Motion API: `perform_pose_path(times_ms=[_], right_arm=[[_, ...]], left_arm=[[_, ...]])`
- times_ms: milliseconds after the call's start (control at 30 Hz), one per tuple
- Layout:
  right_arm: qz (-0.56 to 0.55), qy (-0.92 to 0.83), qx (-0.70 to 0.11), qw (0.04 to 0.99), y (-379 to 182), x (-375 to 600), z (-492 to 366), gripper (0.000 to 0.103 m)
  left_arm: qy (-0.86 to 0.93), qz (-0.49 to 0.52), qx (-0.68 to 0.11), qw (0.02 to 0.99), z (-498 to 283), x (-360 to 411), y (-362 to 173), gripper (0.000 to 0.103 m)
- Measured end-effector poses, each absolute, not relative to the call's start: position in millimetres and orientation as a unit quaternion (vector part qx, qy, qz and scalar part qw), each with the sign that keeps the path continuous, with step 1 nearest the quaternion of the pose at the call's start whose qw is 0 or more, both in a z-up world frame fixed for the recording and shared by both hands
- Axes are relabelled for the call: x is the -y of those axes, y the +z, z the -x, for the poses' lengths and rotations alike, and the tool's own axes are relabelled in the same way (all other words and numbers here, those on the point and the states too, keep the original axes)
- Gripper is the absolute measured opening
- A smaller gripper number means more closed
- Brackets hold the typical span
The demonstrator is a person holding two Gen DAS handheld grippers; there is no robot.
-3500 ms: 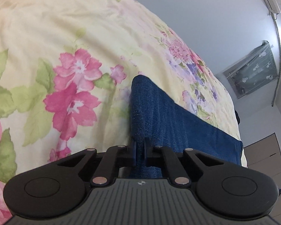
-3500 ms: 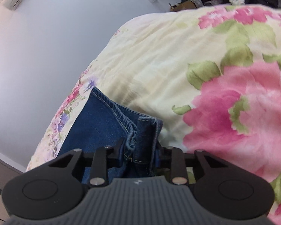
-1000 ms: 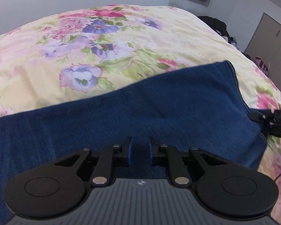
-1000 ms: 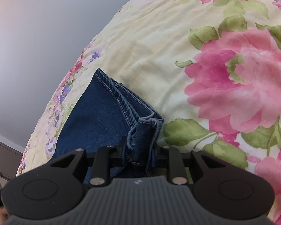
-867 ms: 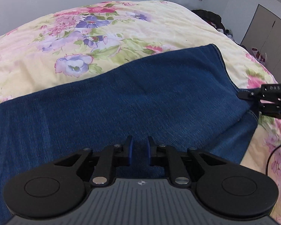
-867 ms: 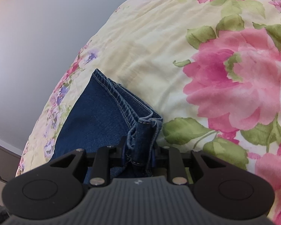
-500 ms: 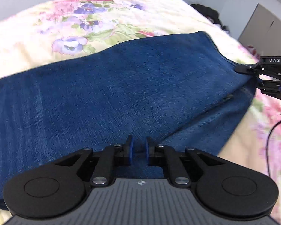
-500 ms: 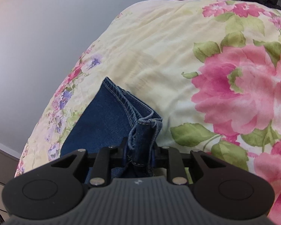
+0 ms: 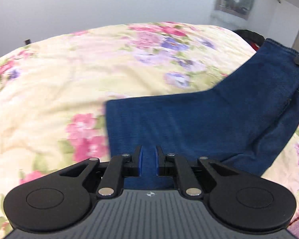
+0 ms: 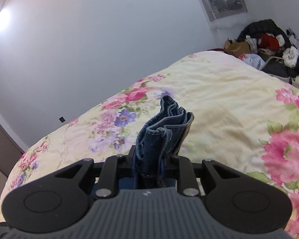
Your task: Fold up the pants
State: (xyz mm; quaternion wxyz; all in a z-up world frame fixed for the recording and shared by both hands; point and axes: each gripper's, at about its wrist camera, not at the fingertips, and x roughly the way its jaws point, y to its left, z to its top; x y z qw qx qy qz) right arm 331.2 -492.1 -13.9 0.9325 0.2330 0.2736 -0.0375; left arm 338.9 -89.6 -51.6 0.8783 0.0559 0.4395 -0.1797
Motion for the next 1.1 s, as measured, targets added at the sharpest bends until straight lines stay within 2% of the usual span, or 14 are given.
perform_pose_path(times_ms=[167,300,467,633,800,1100], right_arm=[[-0.214,0.016,-0.277,0.937,9.6,409.9,-349.6,0.017],[-0.213,0.058,-0.300,0.928,-1.3,341.9,-372.6,0.017],[-0.218,0.092,-0.373,0.897,-59.1,258.2,-394.2,0.016],[-0.212,0.096,-0.458,0.858,-135.1,214.1,-396.4,0.017],[-0.175,0.107,-0.487,0.849,-155.9,201.2,-395.1,0.018],[-0.200,0.148,-0.506,0.826,-143.7,205.2,-390.4,0.039]], left_arm=[[-0.151,-0.024,-0.442,0.884,-344.8,32.6,-43.9,0.014],[-0.147,-0.002,-0.450,0.881,-341.1,-2.0,-43.5,0.015],[-0.147,-0.015,-0.464,0.874,-335.2,-27.3,-40.6,0.015],[-0.142,-0.022,-0.472,0.870,-334.8,-45.4,-41.0,0.023],[-0.144,0.003,-0.474,0.868,-334.1,-53.0,-43.2,0.027],[-0.146,0.014,-0.479,0.865,-329.1,-48.0,-32.0,0.033]])
